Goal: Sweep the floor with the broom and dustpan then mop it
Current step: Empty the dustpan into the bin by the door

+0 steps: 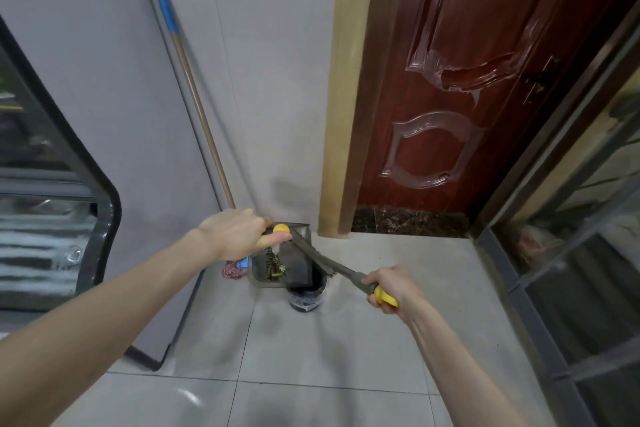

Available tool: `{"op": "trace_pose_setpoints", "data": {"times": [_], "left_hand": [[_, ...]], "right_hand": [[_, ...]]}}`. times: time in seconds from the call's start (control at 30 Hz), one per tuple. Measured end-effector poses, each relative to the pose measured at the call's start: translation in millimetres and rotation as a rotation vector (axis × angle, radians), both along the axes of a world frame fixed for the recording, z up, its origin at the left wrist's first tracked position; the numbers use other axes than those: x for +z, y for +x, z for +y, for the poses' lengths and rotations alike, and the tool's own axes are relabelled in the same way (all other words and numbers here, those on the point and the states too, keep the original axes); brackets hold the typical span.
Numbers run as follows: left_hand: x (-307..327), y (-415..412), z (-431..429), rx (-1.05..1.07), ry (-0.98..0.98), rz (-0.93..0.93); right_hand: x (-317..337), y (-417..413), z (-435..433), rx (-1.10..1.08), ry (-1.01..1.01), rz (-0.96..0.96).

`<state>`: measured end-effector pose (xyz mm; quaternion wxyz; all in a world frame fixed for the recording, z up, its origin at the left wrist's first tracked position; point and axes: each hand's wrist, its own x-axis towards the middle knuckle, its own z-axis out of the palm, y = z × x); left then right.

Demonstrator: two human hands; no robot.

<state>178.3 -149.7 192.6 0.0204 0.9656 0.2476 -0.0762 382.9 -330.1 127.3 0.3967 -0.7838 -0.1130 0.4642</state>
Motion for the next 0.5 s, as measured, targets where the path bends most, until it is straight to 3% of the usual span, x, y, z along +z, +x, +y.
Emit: {"op": "trace_pose_setpoints", "data": {"times": [0.3,0.5], "left_hand": [[-12.6,66.4,-18.7,-0.013,-0.062,0.066],[-15.3,93.1,-15.1,0.058,-0.258,0.228]], "right_hand": [[-21.7,51.8,-10.6,-0.060,-0.002,0.103],[-32.2,54.0,-6.3,-0.101,-0.012,0.147]]}}
